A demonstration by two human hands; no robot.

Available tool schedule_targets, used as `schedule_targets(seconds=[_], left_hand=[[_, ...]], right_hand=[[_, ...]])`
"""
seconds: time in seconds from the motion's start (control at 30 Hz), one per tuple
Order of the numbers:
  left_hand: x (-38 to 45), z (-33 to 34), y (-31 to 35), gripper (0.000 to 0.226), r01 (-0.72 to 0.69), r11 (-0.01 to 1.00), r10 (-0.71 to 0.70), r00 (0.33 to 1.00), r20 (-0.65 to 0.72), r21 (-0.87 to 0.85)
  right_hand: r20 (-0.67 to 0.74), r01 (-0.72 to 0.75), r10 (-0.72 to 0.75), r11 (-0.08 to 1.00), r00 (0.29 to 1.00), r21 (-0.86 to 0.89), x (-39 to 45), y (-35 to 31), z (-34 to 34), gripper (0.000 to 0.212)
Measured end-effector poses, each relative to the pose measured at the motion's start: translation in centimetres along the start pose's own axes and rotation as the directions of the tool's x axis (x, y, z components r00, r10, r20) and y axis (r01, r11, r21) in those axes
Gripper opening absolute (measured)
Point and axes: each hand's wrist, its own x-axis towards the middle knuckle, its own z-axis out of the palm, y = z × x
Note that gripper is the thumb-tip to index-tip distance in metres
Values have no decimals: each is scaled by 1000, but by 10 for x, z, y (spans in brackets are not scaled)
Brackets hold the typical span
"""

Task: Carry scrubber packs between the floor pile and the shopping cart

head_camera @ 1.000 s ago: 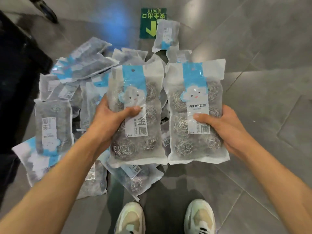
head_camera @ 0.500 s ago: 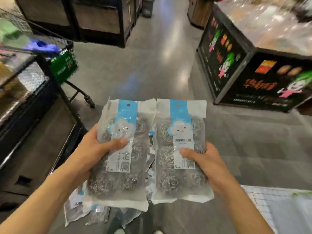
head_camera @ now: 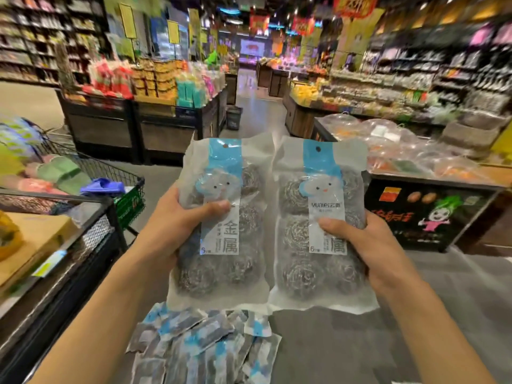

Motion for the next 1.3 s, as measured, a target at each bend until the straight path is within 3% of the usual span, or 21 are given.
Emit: schedule_targets(seconds=[0.13, 0.5, 0.63, 0.77, 0.9, 1.0, 1.13, 1.3], left_hand=[[4, -12, 17, 51, -48, 999, 48, 999, -7, -10], [3, -91, 40, 62, -107, 992, 102, 992, -81, -66], [-19, -133, 39, 61, -105, 992, 89, 974, -208, -69], [-62, -172, 38, 68, -113, 992, 85, 916, -393, -48], [-123, -200, 44, 65, -147, 989, 111, 761, -639, -3], [-178, -207, 51, 66, -139, 989, 124, 624, -771, 47], [-259, -195, 56, 76, -105, 985, 165, 369, -915, 136], [-366, -153, 54, 76, -42, 974, 223, 70, -972, 221]], right_hand=[[2, 40, -40, 999, 999, 9, 2, -16, 12, 34], [94, 112, -110, 993, 989, -20, 8, -41, 78, 44], [188, 99, -94, 995, 978, -20, 19, -42, 120, 43], [344, 81, -70, 997, 937, -18, 29, -37, 179, 49], [551, 64, -48, 998, 833, -10, 30, -33, 239, 62], [694, 54, -57, 998, 718, 26, 16, -32, 281, 52], [877, 37, -59, 998, 476, 47, -22, -27, 327, 44], [989, 9, -54, 999, 141, 54, -96, -15, 372, 48]])
